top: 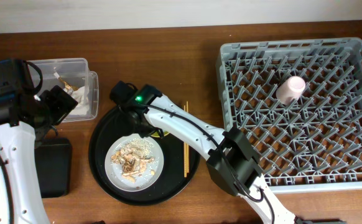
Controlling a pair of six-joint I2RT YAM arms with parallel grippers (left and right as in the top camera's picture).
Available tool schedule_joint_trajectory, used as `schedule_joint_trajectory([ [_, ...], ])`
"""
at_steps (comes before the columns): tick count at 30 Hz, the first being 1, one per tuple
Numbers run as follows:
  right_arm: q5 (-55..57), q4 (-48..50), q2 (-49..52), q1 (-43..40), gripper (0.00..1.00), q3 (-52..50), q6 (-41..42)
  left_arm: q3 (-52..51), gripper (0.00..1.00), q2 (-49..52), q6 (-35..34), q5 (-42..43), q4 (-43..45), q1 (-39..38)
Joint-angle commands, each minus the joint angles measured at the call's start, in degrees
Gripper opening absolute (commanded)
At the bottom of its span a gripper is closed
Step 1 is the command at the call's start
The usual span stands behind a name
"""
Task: Sort waste into correct bins and load items into the dishwasher rack
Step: 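Reach the right gripper to the blue cup and grasp it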
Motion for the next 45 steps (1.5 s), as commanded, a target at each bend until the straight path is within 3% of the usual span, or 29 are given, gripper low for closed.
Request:
schedule_joint_trajectory([
  [1,1.49,-3.50,-2.12,-0.46,0.11,7.37,0.35,0.17,0.99,0.02,-0.33,-0.20,-0.09,0.13],
  [10,6.25,-25.51,-4.83,-8.04,0.04,32.94,3.39,0.17,0.99,0.02,-0.33,-0.20,-0.09,0.13],
  [13,-8.31,-25.73,-5.90,-12.39,0.04,37.90,-2.78,0.17,1.00,0.02,-0.33,-0.20,-0.09,0.13],
  [17,-18.18,-26.29,-5.79,-13.77,0.23,37.33,-6.62,0.17,0.99,0.02,-0.33,-0.20,-0.09,0.13],
  [19,-17.88,-25.75,-4.63,-11.89,0.42,34.84,-6.82,0.17,0.99,0.02,-0.33,-0.20,-0.09,0.13],
  [23,-16.09,-21.33,-3.63,-8.81,0.55,27.30,-5.16,0.17,0.99,0.02,-0.33,-0.20,-0.09,0.13],
  [29,-13.55,-7.61,-3.63,-4.74,0.65,10.27,-5.33,0.17,0.99,0.02,-0.33,-0.20,-0.09,0.13],
  [34,-8.02,0.57,-3.63,-2.16,0.66,0.15,-2.36,0.17,0.99,0.02,-0.33,-0.20,-0.09,0.13],
  [38,-5.81,2.03,-3.63,-1.60,0.66,-1.31,-2.25,0.17,0.99,0.02,-0.33,-0.20,-0.09,0.13],
  [42,-5.88,2.08,-3.63,-1.49,0.45,-1.31,-1.16,0.17,0.99,0.02,-0.33,-0.20,-0.09,0.13],
  [45,-6.21,2.23,-3.61,-1.33,0.43,-1.66,-1.16,0.17,0.99,0.02,-0.33,-0.20,-0.09,0.13],
])
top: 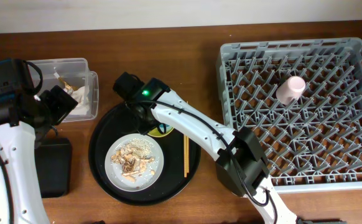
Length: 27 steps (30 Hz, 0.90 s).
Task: Sort waste into correct bins and load items into the dishwasher rack
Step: 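Reach the right gripper to the blue cup and grasp it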
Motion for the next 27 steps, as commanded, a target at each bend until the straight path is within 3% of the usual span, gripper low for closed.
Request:
schedule_joint_trajectory([
  [1,1.14,0.44,-0.22,0.33,0.43,-0.94,0.85,0.17,0.99,0.02,-0.33,-0.20,-0.09,0.13],
  [9,1.29,3.80,-0.26,0.26,0.42,-5.92,3.37,0.17,0.99,0.02,-0.33,-0.20,-0.09,0.13],
  [16,1.01,1.53,-0.50,0.15,0.13,-1.68,3.91,0.17,0.99,0.02,-0.33,-0.20,-0.09,0.13],
  [19,0.87,-0.26,-0.70,0.15,0.06,0.74,4.98,0.17,0.99,0.02,-0.33,-0.20,-0.09,0.13],
  [27,0.92,-10.27,-0.81,-0.85,0.04,13.44,5.40,0.17,0.99,0.02,-0.33,-0.20,-0.09,0.13],
])
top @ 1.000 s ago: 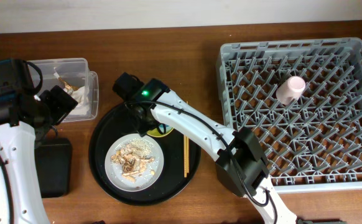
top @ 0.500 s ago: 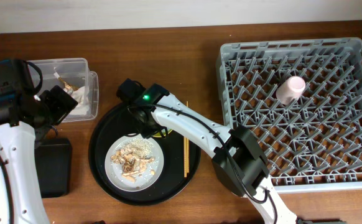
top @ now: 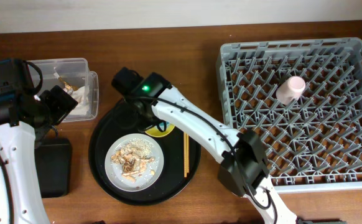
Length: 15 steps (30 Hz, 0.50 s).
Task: Sort waste into correct bins and load items into the dishwasher rack
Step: 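Reach the right gripper to the blue cup and grasp it, then lift the blue cup and carry it to the dish rack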
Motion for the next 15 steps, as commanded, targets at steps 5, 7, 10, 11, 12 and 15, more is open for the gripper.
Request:
schedule_joint_trajectory([
  [5,0.59,-17.59,-1.38,-7.63,0.04,22.71,2.38,0.17,0.99,0.02,-0.33,-0.20,-0.09,0.13],
  [7,-1.14,-21.05,-1.64,-11.30,0.04,28.39,0.94,0.17,0.99,0.02,-0.33,-0.20,-0.09,0.13],
  [10,-8.83,-21.03,-5.88,-18.47,0.04,30.01,-0.52,0.17,0.99,0.02,-0.33,-0.20,-0.09,0.13],
  [11,-10.14,-21.03,-7.10,-20.17,0.04,30.01,-0.87,0.17,0.99,0.02,-0.33,-0.20,-0.09,0.13],
  [12,-11.19,-21.03,-8.00,-21.44,0.04,29.90,-1.31,0.17,0.99,0.02,-0.33,-0.20,-0.09,0.13],
  [15,-16.09,-21.03,-12.76,-26.80,0.04,27.98,-4.52,0.17,1.00,0.02,-0.33,-0.20,-0.09,0.13],
])
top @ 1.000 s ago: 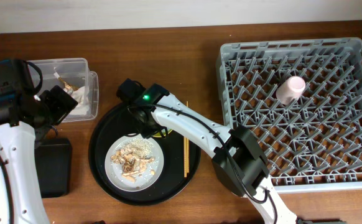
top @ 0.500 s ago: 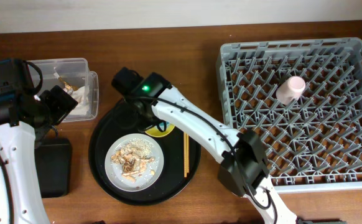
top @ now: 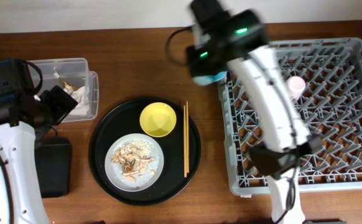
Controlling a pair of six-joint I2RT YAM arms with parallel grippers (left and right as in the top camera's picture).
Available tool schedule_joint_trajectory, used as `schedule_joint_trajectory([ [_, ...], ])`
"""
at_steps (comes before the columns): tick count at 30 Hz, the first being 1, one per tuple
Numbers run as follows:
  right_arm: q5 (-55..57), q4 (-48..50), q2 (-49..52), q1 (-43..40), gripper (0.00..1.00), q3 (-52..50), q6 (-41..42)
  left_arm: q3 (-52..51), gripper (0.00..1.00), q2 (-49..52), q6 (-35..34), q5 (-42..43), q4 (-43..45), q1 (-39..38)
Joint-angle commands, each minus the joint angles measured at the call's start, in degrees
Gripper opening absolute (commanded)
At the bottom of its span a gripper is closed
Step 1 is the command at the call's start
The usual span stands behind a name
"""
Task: Sort waste into correct bins and load items into the dishwasher rack
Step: 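Lift the blue cup and carry it to the dish rack, then lower the blue cup into the rack beside the pink cup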
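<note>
A black round tray (top: 102, 143) holds an empty yellow bowl (top: 157, 119), a white plate (top: 115, 175) with food scraps and a pair of chopsticks (top: 185, 140). My right arm is raised and blurred at the grey dishwasher rack's (top: 330, 143) left edge. Its gripper (top: 217, 73) points down, with a small teal object (top: 221, 76) showing under it; the fingers themselves are hidden. A pink cup (top: 295, 86) lies in the rack. My left gripper (top: 61, 102) rests beside the clear waste bins (top: 69, 65); its jaws are not readable.
The clear bins at the far left hold paper and food waste. A flat black container (top: 51, 167) lies in front of them, below my left arm. The table's back edge runs just behind the rack and bins.
My right gripper was down at the yellow bowl on the tray. It is now raised at the rack's left edge with something teal under it, and the bowl stands uncovered and empty.
My right arm first reached over the tray's back, above the plate. Then its gripper was at the yellow bowl, where a bluish thing showed, and it stayed there. Now it is up by the rack. My left arm has kept still by the bins throughout.
</note>
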Motion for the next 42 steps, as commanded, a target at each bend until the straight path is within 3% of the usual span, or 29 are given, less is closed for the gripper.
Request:
schedule_joint_trajectory([
  [1,-7.45,-0.37,-8.41,-5.20,0.04,-1.95,-3.54,0.17,0.99,0.02,-0.33,-0.20,-0.09,0.13],
  [7,-8.66,-0.37,-17.53,-17.68,0.04,-14.99,-7.02,0.17,0.99,0.02,-0.33,-0.20,-0.09,0.13],
  [16,-43.34,-0.09,-19.39,-41.79,0.04,-43.23,-32.35,0.17,0.99,0.02,-0.33,-0.20,-0.09,0.13],
  [19,-50.05,1.79,-19.39,-48.41,0.04,-52.22,-37.92,0.17,0.99,0.02,-0.33,-0.20,-0.09,0.13],
  [23,-55.91,5.29,-19.39,-56.02,0.04,-61.61,-39.39,0.17,0.99,0.02,-0.33,-0.17,-0.09,0.13],
  [31,-64.24,14.58,-18.34,-59.34,0.04,-73.55,-41.92,0.17,0.99,0.02,-0.33,-0.20,-0.09,0.13],
  [42,-63.71,16.57,-11.13,-58.66,0.04,-74.62,-41.92,0.17,0.99,0.02,-0.33,-0.20,-0.09,0.13],
])
